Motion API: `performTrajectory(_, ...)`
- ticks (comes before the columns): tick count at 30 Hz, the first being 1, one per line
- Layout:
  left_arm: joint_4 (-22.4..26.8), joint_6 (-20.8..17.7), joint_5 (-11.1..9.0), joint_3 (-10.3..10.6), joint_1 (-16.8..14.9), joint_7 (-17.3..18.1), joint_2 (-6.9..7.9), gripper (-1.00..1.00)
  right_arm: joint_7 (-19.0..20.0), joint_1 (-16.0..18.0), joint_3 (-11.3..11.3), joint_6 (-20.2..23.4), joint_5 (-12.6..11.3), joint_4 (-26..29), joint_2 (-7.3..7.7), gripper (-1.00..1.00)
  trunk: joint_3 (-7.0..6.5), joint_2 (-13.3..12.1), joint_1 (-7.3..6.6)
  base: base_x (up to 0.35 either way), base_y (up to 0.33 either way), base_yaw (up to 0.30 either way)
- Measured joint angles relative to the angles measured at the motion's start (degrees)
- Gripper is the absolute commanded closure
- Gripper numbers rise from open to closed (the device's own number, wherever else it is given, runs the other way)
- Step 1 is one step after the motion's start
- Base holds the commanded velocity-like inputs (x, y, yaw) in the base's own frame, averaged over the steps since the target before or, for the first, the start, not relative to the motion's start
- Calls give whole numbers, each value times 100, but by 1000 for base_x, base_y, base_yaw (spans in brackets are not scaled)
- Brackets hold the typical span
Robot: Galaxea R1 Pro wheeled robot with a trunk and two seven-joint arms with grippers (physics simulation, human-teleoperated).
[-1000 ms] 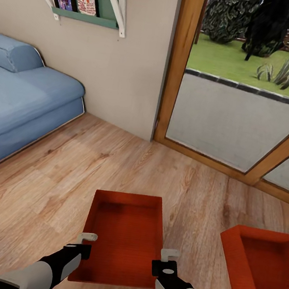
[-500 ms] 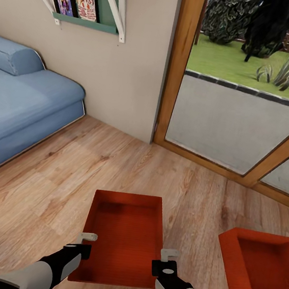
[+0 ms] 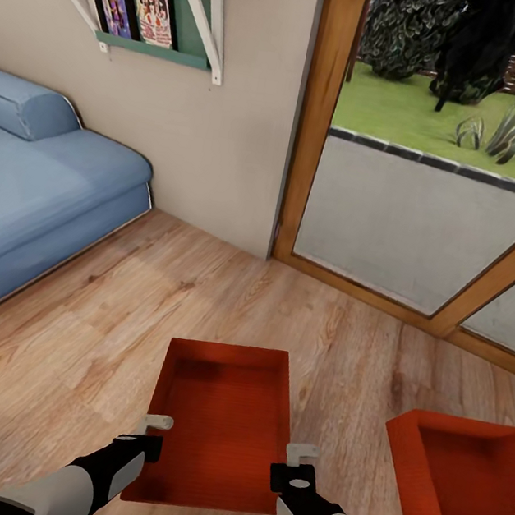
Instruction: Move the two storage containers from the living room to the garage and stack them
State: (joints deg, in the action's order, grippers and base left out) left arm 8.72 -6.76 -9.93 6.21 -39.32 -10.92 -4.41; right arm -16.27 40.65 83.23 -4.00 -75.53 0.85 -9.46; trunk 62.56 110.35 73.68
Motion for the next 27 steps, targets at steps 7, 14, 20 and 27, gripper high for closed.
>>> performTrajectory(7,-1,0,-1,1,0,-1,0,100,0,0,1,1,0,1,0,100,-126,-281,-154,0,0,0)
performTrajectory(14,-1,0,-1,1,0,0,0,100,0,0,0,1,0,0,0,100,-251,-562,-308,0,0,0)
performTrajectory(20,-1,0,2,-2,0,3,2,100,2,0,-1,-1,1,-8,-5,100,-359,-802,-439,0,0,0)
performTrajectory(27,2,1,12,-9,0,-1,-4,100,10,0,-2,-6,0,-10,-1,100,-485,-1083,-593,0,0,0)
